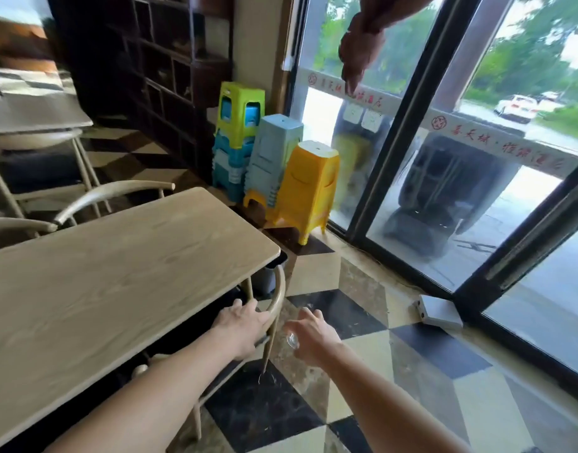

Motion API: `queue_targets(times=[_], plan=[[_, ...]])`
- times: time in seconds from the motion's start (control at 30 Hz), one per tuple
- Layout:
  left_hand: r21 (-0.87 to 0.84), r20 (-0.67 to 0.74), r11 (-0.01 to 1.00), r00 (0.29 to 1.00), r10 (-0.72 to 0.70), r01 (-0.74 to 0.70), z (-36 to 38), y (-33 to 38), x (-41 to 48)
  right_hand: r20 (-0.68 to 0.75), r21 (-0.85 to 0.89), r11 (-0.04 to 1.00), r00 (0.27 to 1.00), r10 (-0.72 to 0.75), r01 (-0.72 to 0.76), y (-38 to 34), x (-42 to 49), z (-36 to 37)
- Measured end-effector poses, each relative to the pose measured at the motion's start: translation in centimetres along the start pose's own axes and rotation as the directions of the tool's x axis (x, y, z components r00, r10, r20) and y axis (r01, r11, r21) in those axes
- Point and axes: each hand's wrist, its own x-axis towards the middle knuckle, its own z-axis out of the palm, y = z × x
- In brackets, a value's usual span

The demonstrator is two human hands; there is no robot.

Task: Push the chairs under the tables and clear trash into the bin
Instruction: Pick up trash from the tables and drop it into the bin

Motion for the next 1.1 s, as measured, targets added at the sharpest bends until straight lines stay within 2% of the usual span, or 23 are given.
queue_targets(times=[0.2, 0.37, 0.63, 0.9, 1.0, 1.1], plan=[[0.035, 0.011, 0.995, 0.996, 0.093, -0.093, -2.1, 0.2, 7.6, -0.060, 0.064, 0.990, 0.989, 0.133, -0.129, 3.9, 3.3, -1.7], [0.088, 0.036, 0.980, 0.984, 0.175, -0.177, -3.4, 2.6, 13.6, -0.020, 0.108, 0.974, 0.979, 0.204, -0.201, 8.0, 5.2, -1.0], [0.105, 0.045, 0.962, 0.968, 0.247, -0.251, -5.4, 9.6, 27.8, 0.007, 0.152, 0.953, 0.965, 0.263, -0.261, 21.1, 12.2, -1.9], [0.064, 0.023, 0.980, 0.982, 0.188, -0.189, -8.6, 15.6, 40.6, 0.049, 0.134, 0.966, 0.975, 0.218, -0.222, 36.2, 19.5, -7.2], [0.008, 0.019, 0.990, 0.990, 0.142, -0.142, -9.3, 16.1, 43.6, 0.018, 0.163, 0.958, 0.972, 0.236, -0.236, 39.8, 23.1, -8.7], [0.030, 0.045, 0.996, 0.996, 0.080, -0.081, -9.3, 15.3, 46.3, 0.056, 0.166, 0.965, 0.979, 0.196, -0.203, 41.0, 26.8, -8.8]])
